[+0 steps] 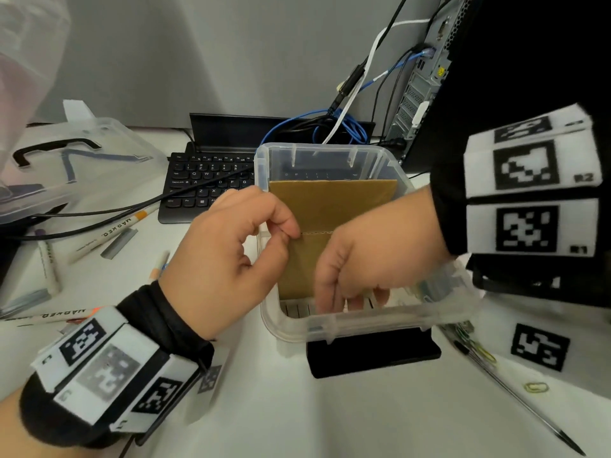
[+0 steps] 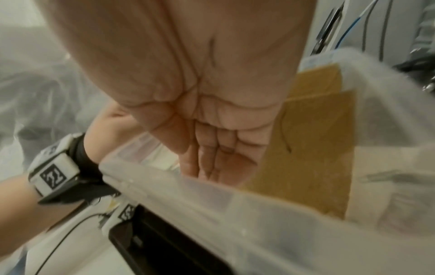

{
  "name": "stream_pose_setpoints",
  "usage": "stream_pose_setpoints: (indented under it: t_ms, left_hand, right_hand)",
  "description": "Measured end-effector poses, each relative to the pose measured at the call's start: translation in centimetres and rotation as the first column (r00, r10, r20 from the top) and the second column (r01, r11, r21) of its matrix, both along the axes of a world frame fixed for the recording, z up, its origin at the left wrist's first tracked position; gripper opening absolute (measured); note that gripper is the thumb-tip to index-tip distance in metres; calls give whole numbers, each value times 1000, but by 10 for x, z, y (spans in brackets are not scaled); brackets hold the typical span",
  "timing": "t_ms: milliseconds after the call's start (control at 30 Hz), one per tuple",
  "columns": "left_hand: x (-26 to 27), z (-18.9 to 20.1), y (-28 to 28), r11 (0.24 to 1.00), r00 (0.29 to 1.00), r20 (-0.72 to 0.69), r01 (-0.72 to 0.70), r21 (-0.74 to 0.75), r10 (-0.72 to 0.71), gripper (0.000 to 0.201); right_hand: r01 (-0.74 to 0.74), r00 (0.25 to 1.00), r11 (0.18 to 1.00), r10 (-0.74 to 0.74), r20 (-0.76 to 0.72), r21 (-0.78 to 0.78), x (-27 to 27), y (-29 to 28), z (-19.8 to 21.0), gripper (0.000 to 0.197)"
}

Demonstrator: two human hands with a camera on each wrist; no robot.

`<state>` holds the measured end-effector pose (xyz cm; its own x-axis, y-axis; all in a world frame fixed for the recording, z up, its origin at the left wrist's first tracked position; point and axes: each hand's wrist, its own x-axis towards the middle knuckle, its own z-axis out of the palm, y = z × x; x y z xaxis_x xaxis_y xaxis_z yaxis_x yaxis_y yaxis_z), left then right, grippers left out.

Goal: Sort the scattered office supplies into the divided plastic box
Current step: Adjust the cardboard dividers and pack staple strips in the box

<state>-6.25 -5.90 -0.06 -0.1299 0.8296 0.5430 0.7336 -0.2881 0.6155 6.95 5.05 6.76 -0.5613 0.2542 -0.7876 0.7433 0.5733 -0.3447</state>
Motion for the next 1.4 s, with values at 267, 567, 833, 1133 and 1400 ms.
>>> stream_pose_setpoints:
  t_ms: [267, 567, 833, 1133, 1400]
  left_hand:
    - [0, 0, -1, 999, 999, -3, -47, 1, 47, 14]
    - [1, -2, -2, 991, 990, 56, -130, -23, 131, 13]
    - [-3, -8, 2, 982, 980, 76, -180, -56, 184, 22]
    - [3, -4, 2, 975, 972, 83, -213, -65, 218, 27]
    - [2, -2, 1, 975, 974, 72, -212, -71, 217, 29]
  right_hand:
    - [152, 960, 988, -144, -238, 15, 60, 21, 34, 11]
    - [320, 946, 844, -256, -200, 430, 146, 64, 20, 2]
    - [106, 986, 824, -160, 49, 557, 171, 55, -60, 18]
    - [145, 989, 828, -124, -75, 542, 187, 59, -75, 20]
    - [116, 991, 795, -53, -122, 596, 190, 57, -88, 15]
